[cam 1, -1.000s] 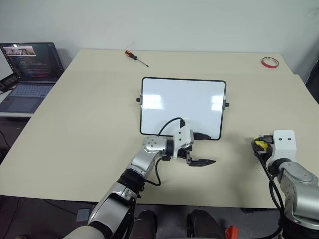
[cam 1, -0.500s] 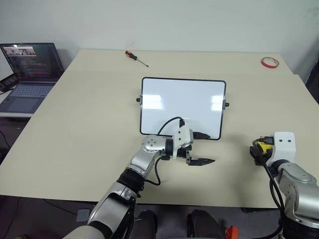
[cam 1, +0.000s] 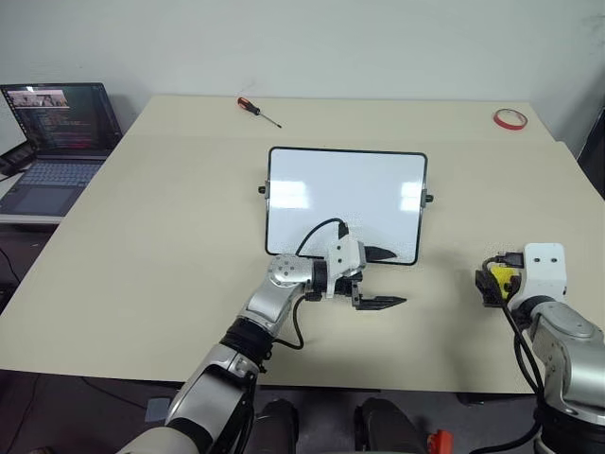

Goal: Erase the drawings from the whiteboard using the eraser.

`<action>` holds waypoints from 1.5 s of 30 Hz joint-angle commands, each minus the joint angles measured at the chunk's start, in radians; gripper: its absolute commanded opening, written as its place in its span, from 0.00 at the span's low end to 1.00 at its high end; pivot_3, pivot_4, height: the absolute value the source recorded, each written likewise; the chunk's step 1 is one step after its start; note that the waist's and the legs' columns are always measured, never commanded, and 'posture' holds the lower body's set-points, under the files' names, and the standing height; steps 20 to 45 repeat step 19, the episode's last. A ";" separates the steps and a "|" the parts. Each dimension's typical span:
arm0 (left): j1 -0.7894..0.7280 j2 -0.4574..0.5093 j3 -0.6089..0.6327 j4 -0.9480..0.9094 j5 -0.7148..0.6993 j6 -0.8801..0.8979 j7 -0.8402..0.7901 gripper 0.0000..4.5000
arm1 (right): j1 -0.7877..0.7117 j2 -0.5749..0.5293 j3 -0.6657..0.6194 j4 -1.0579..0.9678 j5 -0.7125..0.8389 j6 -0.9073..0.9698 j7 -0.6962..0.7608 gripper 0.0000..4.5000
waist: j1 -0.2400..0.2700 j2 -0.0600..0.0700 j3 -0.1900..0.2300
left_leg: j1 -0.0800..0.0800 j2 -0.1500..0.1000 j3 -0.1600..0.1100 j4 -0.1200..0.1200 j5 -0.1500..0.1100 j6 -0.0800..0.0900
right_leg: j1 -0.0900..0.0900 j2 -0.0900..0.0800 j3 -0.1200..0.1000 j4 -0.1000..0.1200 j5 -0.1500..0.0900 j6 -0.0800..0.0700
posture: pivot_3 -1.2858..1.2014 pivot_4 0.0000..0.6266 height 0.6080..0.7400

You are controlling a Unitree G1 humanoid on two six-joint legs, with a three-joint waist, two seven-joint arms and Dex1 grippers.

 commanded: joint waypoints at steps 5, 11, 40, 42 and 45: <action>0.148 0.068 0.148 -0.405 -0.012 0.193 0.256 1.00 | 0.060 -0.062 0.022 -0.241 -0.035 -0.025 -0.033 1.00 | -0.003 0.001 -0.001 | 0.000 0.002 -0.002 0.000 0.000 0.000 | -0.001 -0.001 0.001 0.001 0.000 0.000 | 0.52 0.24 1.00; 0.402 0.039 0.274 -0.658 0.091 0.297 0.598 1.00 | 0.227 0.041 -0.014 -0.352 -0.045 -0.171 -0.068 1.00 | 0.003 0.001 -0.003 | 0.000 0.001 -0.002 0.000 0.000 0.000 | 0.000 -0.003 0.001 0.001 0.000 0.000 | 0.52 0.24 1.00; 0.650 -0.037 0.371 -0.698 0.159 0.239 0.871 1.00 | 0.525 0.198 0.040 -0.312 -0.061 -0.634 -0.103 1.00 | 0.003 0.002 -0.004 | 0.004 0.002 -0.002 0.001 0.000 0.000 | 0.004 -0.004 0.001 0.001 0.000 0.000 | 0.52 0.24 1.00; 0.650 -0.037 0.371 -0.698 0.159 0.239 0.871 1.00 | 0.525 0.198 0.040 -0.312 -0.061 -0.634 -0.103 1.00 | 0.003 0.002 -0.004 | 0.004 0.002 -0.002 0.001 0.000 0.000 | 0.004 -0.004 0.001 0.001 0.000 0.000 | 0.52 0.24 1.00; 0.650 -0.037 0.371 -0.698 0.159 0.239 0.871 1.00 | 0.525 0.198 0.040 -0.312 -0.061 -0.634 -0.103 1.00 | 0.003 0.002 -0.004 | 0.004 0.002 -0.002 0.001 0.000 0.000 | 0.004 -0.004 0.001 0.001 0.000 0.000 | 0.52 0.24 1.00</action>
